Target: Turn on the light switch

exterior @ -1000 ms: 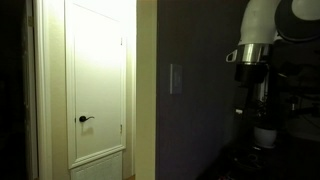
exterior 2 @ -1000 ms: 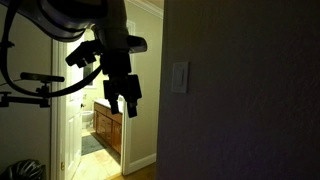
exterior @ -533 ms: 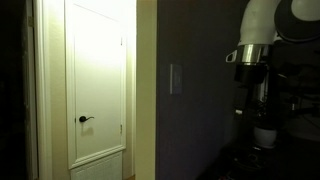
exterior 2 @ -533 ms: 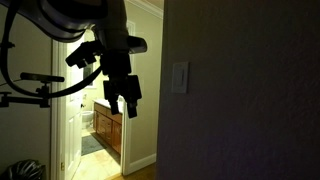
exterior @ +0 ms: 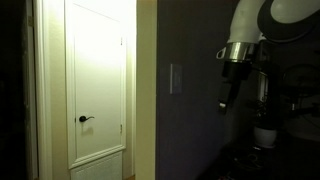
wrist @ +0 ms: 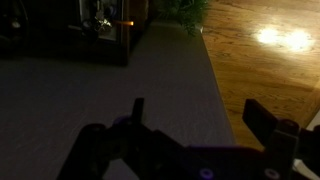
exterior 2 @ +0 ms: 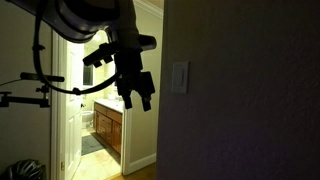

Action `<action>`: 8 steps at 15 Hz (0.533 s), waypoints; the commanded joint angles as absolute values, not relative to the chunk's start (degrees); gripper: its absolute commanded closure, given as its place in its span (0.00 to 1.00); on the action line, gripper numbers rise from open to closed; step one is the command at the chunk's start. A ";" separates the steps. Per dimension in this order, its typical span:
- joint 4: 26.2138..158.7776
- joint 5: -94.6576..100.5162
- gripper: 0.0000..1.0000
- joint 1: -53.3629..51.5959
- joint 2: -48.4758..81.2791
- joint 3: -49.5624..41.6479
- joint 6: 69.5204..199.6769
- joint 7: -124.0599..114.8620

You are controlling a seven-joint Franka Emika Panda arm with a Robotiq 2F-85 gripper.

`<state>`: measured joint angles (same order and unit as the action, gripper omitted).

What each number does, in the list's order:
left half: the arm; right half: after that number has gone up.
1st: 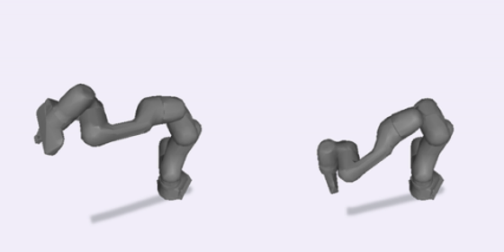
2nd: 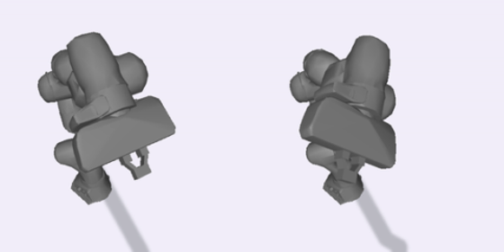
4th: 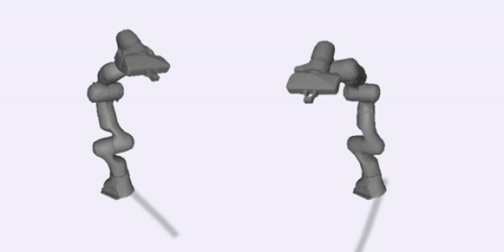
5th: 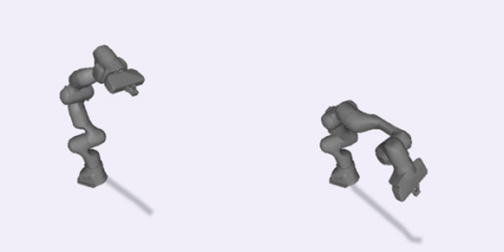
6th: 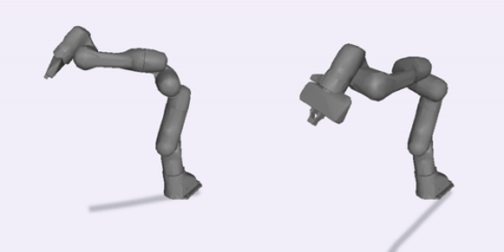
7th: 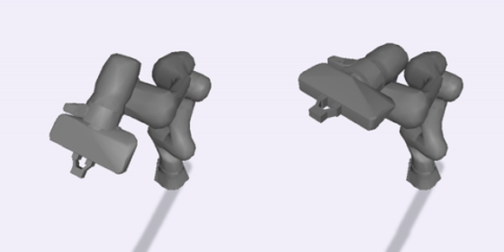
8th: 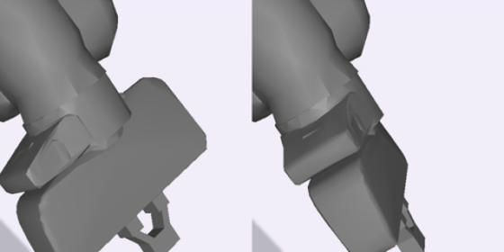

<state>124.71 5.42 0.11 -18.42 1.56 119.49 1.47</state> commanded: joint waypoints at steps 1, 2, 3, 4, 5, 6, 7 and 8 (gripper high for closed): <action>118.26 6.10 0.14 0.50 -13.15 1.14 121.28 0.76; 116.95 5.94 0.28 0.49 -12.20 1.07 121.62 0.79; 115.27 5.90 0.30 0.50 -11.21 1.07 122.04 0.43; 113.96 6.03 0.38 0.52 -10.36 1.08 122.58 -0.02; 112.59 5.75 0.44 0.49 -9.67 1.03 123.28 -0.49; 111.36 5.75 0.52 0.49 -9.02 1.00 123.87 -0.92; 110.47 5.67 0.58 0.45 -8.69 1.02 124.93 -1.45; 109.65 5.67 0.65 0.43 -8.37 1.04 125.74 -1.90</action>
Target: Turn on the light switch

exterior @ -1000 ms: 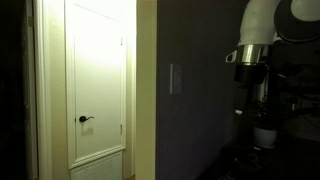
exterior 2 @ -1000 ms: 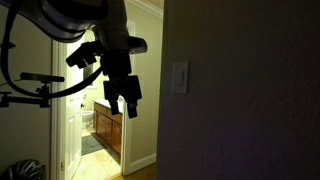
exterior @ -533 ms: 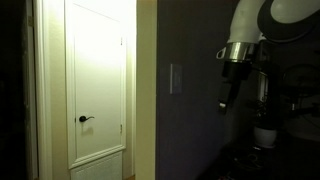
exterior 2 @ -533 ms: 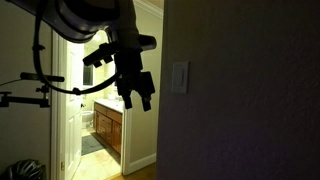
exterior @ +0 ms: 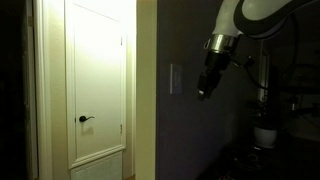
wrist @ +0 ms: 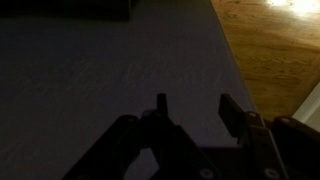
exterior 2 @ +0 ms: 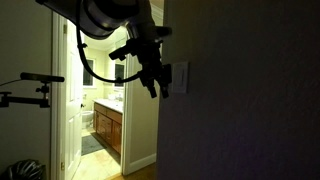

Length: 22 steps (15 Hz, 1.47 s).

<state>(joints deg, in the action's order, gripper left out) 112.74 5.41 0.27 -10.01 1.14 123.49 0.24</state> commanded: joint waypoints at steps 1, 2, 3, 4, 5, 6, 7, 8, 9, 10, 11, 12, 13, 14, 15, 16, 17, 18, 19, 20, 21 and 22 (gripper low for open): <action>109.12 5.76 0.70 0.37 -8.43 1.14 126.64 -2.49; 108.59 5.92 0.78 0.37 -8.36 1.20 127.43 -3.01; 108.17 5.98 0.84 0.35 -8.44 1.26 128.41 -3.59; 107.62 5.95 0.91 0.34 -8.32 1.26 129.00 -3.79; 107.15 5.95 0.95 0.36 -8.15 1.29 129.89 -4.27; 106.79 5.95 0.96 0.40 -7.99 1.30 130.80 -4.83; 106.54 5.73 0.98 0.40 -7.81 1.26 131.83 -5.22; 106.24 5.73 1.00 0.42 -7.51 1.29 132.81 -5.83; 105.82 5.74 1.00 0.40 -7.09 1.34 133.58 -6.22; 105.50 5.54 0.97 0.36 -6.70 1.35 134.38 -6.50; 105.09 5.45 0.98 0.32 -6.14 1.38 135.08 -6.95; 104.77 5.39 0.96 0.28 -5.71 1.41 135.65 -7.26; 104.20 5.32 0.97 0.22 -4.99 1.45 136.38 -7.70; 103.82 5.35 0.95 0.18 -4.40 1.46 136.96 -7.92; 103.17 5.33 0.98 0.14 -3.64 1.44 137.43 -8.03; 102.66 5.36 0.97 0.11 -3.04 1.42 137.93 -8.22; 102.15 5.45 0.97 0.09 -2.45 1.38 138.51 -8.41; 101.64 5.43 0.96 0.05 -1.98 1.33 138.88 -8.60; 101.14 5.56 0.96 0.03 -1.71 1.29 139.13 -8.79; 100.76 5.63 0.96 0.01 -1.52 1.26 139.46 -8.87; 100.33 5.81 0.96 0.01 -1.38 1.22 139.70 -8.97; 100.39 5.79 0.95 0.01 -1.55 1.21 139.65 -9.07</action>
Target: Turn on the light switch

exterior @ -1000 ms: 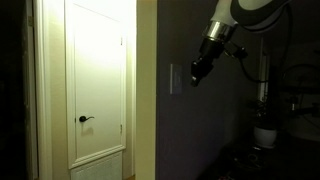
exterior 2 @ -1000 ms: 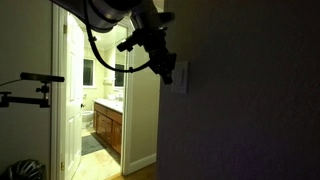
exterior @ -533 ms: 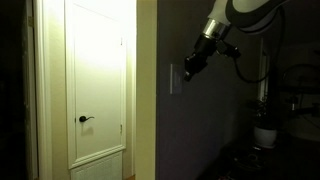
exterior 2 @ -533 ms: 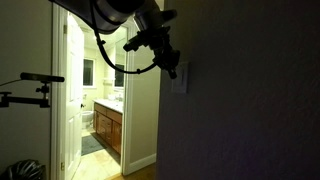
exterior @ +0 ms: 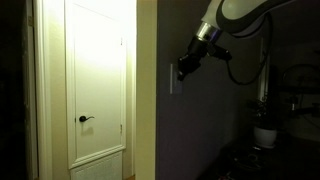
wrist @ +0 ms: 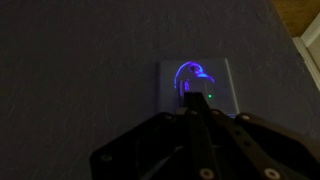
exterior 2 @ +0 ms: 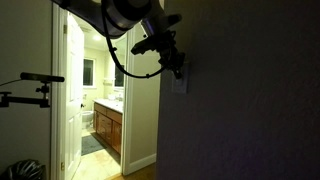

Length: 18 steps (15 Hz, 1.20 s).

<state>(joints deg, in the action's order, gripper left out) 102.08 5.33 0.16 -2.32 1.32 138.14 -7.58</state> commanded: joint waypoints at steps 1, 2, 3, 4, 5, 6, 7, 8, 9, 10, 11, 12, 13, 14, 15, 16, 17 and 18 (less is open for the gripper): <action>100.27 5.74 0.95 0.01 -1.51 1.20 139.75 -9.12; 100.23 5.79 0.95 0.01 -1.38 1.20 139.92 -9.24; 100.03 5.63 0.95 -0.02 -1.05 1.21 139.85 -9.13; 99.87 5.58 0.95 -0.04 -0.82 1.23 139.59 -9.10; 100.13 5.47 0.95 -0.10 -0.90 1.27 139.24 -8.86; 100.43 5.42 0.96 -0.15 -1.15 1.30 138.88 -8.60; 101.55 5.10 0.96 -0.27 -2.25 1.35 137.52 -7.69; 102.26 4.73 0.97 -0.38 -2.94 1.40 136.78 -7.07; 104.50 4.24 0.97 -0.61 -5.06 1.51 135.08 -5.62; 105.58 3.42 0.98 -0.79 -6.08 1.62 133.58 -4.21; 107.09 2.55 0.97 -0.98 -7.47 1.77 131.26 -2.84; 108.18 2.19 0.98 -1.13 -8.42 1.88 129.25 -2.05; 109.53 1.31 0.97 -1.36 -9.63 1.90 126.94 -0.99; 110.41 1.53 0.97 -1.43 -10.44 1.99 125.00 -0.85; 111.65 1.06 0.97 -1.49 -11.60 2.00 122.99 -0.38; 112.52 1.02 0.97 -1.51 -12.47 2.05 121.38 -0.26; 113.60 0.75 0.97 -1.51 -13.41 2.05 120.21 -0.24; 114.29 0.54 0.97 -1.51 -14.15 2.05 119.03 -0.20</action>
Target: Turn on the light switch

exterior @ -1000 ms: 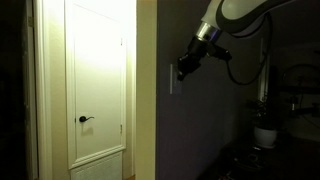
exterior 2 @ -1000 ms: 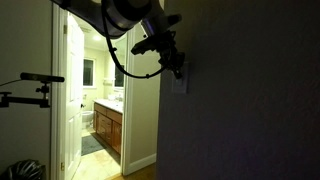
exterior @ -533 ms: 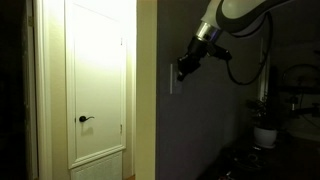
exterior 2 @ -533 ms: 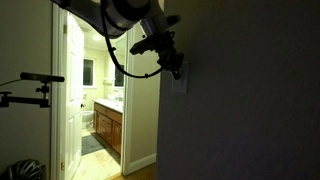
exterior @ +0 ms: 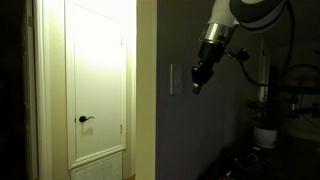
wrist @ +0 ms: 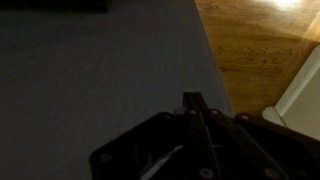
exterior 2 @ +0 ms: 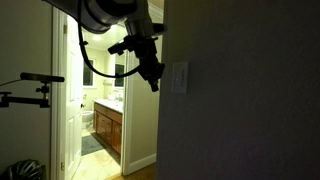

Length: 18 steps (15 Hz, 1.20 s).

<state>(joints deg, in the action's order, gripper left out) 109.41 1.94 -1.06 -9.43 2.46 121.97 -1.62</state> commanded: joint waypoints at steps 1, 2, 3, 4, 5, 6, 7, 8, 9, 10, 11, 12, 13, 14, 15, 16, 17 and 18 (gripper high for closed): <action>114.89 0.66 0.98 -1.48 -14.86 2.11 118.12 -0.24; 115.40 0.79 0.97 -1.45 -15.40 2.14 117.29 -0.30; 115.68 0.86 0.97 -1.46 -15.77 2.17 115.94 -0.28; 115.83 0.85 0.89 -1.50 -16.07 2.19 114.30 -0.16; 115.78 0.66 0.71 -1.67 -16.03 2.17 111.62 0.68; 115.78 0.52 0.69 -1.76 -16.03 2.18 109.38 1.13; 115.87 0.49 0.62 -1.87 -15.95 2.25 106.75 1.66; 116.00 0.73 0.57 -1.90 -15.94 2.34 104.79 1.60; 116.28 0.76 0.50 -1.97 -15.96 2.34 102.74 1.72; 116.38 1.14 0.44 -1.93 -15.92 2.45 100.97 1.41; 114.22 1.42 0.63 -1.71 -13.99 2.48 103.42 0.67; 114.42 1.42 0.56 -1.72 -13.99 2.50 102.26 0.74; 114.59 1.42 0.50 -1.72 -13.99 2.50 101.92 0.79; 114.70 1.43 0.44 -1.72 -13.99 2.50 101.88 0.85; 114.73 1.43 0.44 -1.73 -14.00 2.50 101.87 0.89; 114.74 1.43 0.44 -1.73 -14.00 2.50 101.86 0.90; 114.74 1.43 0.44 -1.73 -14.00 2.50 101.86 0.91; 114.74 1.43 0.44 -1.73 -14.00 2.50 101.86 0.91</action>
